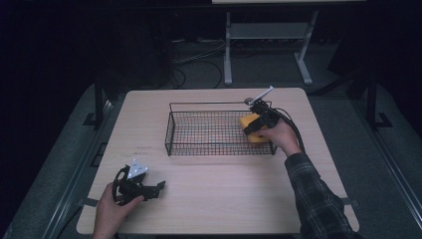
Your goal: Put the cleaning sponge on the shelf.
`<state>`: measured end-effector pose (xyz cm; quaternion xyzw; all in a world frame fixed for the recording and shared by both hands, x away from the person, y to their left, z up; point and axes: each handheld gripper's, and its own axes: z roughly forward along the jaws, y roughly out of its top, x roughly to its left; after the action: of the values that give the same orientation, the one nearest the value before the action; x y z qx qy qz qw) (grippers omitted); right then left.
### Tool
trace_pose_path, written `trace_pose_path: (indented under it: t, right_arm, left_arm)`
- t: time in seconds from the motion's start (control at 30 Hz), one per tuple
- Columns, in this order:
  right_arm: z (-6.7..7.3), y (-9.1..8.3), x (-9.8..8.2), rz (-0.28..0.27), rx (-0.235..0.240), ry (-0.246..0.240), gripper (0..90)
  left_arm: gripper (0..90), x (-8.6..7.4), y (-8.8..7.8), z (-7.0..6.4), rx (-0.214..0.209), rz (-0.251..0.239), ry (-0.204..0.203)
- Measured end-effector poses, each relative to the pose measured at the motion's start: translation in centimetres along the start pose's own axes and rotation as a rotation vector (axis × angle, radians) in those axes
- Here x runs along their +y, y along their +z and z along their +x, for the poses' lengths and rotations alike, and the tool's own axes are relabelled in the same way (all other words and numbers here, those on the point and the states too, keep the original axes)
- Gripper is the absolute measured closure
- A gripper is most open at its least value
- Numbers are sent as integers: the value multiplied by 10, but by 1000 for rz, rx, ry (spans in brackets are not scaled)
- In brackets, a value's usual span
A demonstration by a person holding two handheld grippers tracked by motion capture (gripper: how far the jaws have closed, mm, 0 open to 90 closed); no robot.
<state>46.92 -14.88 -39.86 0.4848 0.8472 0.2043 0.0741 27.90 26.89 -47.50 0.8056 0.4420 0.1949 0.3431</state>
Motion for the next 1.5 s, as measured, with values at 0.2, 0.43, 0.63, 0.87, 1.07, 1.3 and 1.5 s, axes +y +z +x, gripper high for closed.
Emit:
trace_pose_path:
  t: [0.2, 0.43, 0.63, 0.87, 1.07, 1.3, 1.5]
  right_arm:
    - [1, 2, -3, 14, 1, -6, 190]
    - [0, 2, -5, 20, 1, 1, 180]
    - [0, 2, -5, 21, 2, 1, 156]
    - [0, 2, -5, 20, 5, -3, 138]
    - [1, -2, -4, 8, 6, -6, 130]
    - [4, -14, -4, -16, 4, -19, 130]
    - [9, -33, -11, -61, 7, -37, 130]
  left_arm:
    - [127, 0, 0, 0, -1, 0, -1]
    - [127, 0, 0, 0, 0, 0, 0]
    - [127, 0, 0, 0, 0, 0, 0]
    - [127, 0, 0, 0, 0, 0, -1]
    - [127, 0, 0, 0, 0, 0, -1]
    - [127, 0, 0, 0, 0, 0, 0]
    - [127, 0, 0, 0, 0, 0, 0]
